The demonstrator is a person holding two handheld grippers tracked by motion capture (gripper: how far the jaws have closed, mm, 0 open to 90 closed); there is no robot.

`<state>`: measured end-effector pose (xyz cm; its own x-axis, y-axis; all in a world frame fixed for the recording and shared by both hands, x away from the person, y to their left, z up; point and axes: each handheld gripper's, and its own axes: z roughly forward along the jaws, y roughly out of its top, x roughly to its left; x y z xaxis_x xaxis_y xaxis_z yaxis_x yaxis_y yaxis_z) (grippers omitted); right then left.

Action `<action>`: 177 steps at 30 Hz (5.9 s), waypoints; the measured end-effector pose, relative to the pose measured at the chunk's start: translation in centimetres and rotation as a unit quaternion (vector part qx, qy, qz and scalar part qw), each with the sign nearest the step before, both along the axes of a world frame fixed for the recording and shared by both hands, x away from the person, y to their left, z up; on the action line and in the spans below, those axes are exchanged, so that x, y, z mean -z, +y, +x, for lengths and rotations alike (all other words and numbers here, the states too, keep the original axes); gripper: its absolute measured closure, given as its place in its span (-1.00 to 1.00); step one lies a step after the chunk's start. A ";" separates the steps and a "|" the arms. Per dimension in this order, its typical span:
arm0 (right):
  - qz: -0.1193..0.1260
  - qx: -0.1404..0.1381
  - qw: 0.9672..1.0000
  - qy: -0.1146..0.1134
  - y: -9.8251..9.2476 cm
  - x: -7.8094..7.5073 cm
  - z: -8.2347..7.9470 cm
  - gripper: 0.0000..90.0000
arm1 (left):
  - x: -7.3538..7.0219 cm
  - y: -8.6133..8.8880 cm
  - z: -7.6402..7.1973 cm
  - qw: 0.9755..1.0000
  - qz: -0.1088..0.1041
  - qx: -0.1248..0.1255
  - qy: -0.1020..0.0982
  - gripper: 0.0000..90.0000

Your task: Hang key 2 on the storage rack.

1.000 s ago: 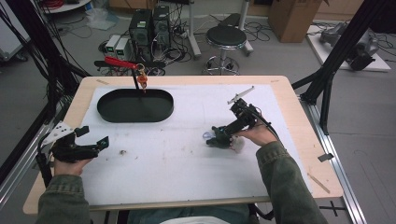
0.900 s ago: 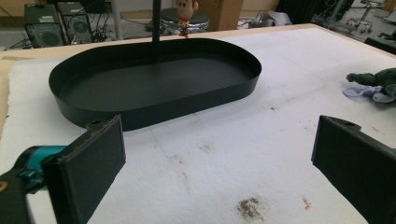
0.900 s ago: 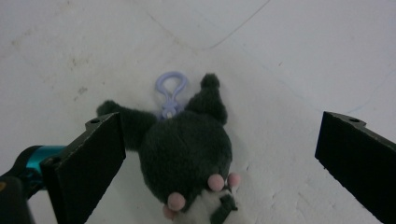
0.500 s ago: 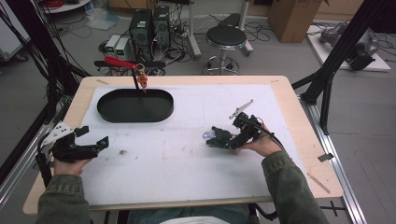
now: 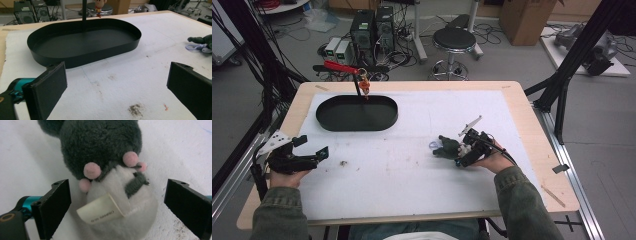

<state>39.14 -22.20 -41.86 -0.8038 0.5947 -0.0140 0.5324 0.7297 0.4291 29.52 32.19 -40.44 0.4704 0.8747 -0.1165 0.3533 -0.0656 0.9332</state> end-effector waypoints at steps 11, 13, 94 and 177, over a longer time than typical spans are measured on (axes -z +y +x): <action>0.070 0.011 0.997 0.023 -0.3 -1.3 -0.1 0.09 | 0.0 0.0 0.0 1.000 0.001 0.001 -0.001 -0.93; 0.086 0.015 0.996 0.027 -0.7 -1.6 -0.1 0.10 | 0.0 0.0 0.0 1.000 0.001 0.000 0.000 -0.93; 0.184 0.026 0.982 -0.018 12.2 -15.0 7.3 0.11 | 0.0 0.5 0.0 1.000 -0.009 -0.003 0.001 -0.93; 0.218 0.069 0.967 -0.113 9.0 -13.8 8.9 -0.99 | 0.2 0.5 0.3 1.000 -0.004 0.003 0.007 -0.93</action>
<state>48.08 -13.18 -28.05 -0.7227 0.6846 0.0954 0.4679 0.3830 0.7965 29.80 32.68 -40.63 0.4741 0.8707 -0.1306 0.3661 -0.0601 0.9286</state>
